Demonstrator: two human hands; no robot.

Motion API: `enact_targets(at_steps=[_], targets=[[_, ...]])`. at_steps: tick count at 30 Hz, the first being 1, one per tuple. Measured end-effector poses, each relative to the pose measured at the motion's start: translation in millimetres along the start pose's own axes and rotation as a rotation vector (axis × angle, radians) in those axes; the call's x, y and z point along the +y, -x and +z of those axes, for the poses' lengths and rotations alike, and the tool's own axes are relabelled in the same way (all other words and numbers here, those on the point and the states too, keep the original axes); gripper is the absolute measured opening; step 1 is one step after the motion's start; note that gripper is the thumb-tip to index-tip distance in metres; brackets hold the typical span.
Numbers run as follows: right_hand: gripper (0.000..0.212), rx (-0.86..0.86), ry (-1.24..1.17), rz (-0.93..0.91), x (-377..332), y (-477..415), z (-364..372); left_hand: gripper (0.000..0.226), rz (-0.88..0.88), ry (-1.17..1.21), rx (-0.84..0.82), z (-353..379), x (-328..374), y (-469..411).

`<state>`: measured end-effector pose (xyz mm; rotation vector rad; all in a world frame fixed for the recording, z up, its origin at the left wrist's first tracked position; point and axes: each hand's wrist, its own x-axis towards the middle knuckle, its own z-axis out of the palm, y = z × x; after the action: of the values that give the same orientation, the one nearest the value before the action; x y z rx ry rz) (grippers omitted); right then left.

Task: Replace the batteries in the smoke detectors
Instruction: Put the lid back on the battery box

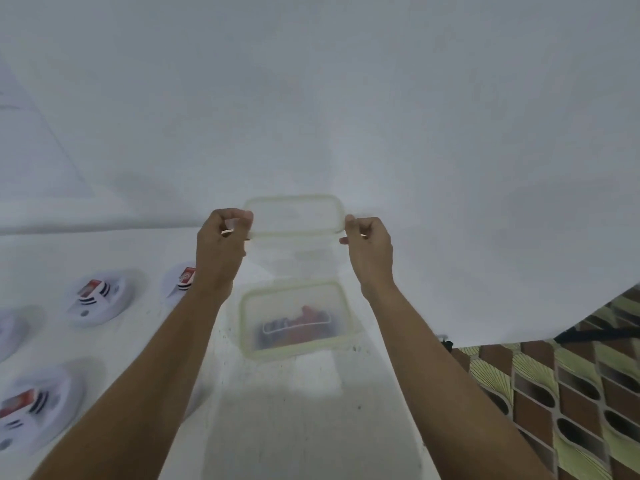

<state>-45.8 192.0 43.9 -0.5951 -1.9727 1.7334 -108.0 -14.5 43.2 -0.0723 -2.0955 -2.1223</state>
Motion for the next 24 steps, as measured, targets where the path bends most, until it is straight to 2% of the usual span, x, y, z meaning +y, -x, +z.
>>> enact_targets(at_steps=[1, 2, 6, 10, 14, 18, 19, 24], targets=[[0.010, 0.009, 0.020, 0.019, 0.3, -4.5, 1.6, 0.004, -0.015, -0.053, -0.008, 0.1, -3.9, -7.1], [0.012, 0.006, 0.046, 0.027, 1.6, -8.4, 2.8, 0.009, -0.033, -0.104, -0.020, 0.2, -8.2, -13.5], [0.038, -0.032, 0.165, 0.062, 8.3, -18.0, 3.4, 0.043, -0.111, -0.234, -0.016, 6.3, -19.4, -22.8], [0.046, -0.101, 0.293, 0.107, 19.7, -24.4, 5.2, 0.062, -0.156, -0.343, -0.021, 10.2, -30.0, -23.7], [0.042, -0.112, 0.360, 0.134, 28.8, -28.6, 9.8, 0.064, -0.146, -0.460, -0.041, 13.0, -35.1, -28.5], [0.018, -0.105, 0.332, 0.170, 33.6, -33.4, 11.0, 0.066, -0.197, -0.462, -0.111, 12.7, -36.1, -35.1], [0.018, -0.101, 0.310, 0.192, 33.8, -34.7, 12.4, 0.066, -0.230, -0.429, -0.136, 13.7, -35.0, -35.0], [0.047, -0.144, 0.208, 0.241, 42.9, -43.4, 16.5, 0.067, -0.259, -0.392, -0.245, 19.9, -34.7, -35.4]])
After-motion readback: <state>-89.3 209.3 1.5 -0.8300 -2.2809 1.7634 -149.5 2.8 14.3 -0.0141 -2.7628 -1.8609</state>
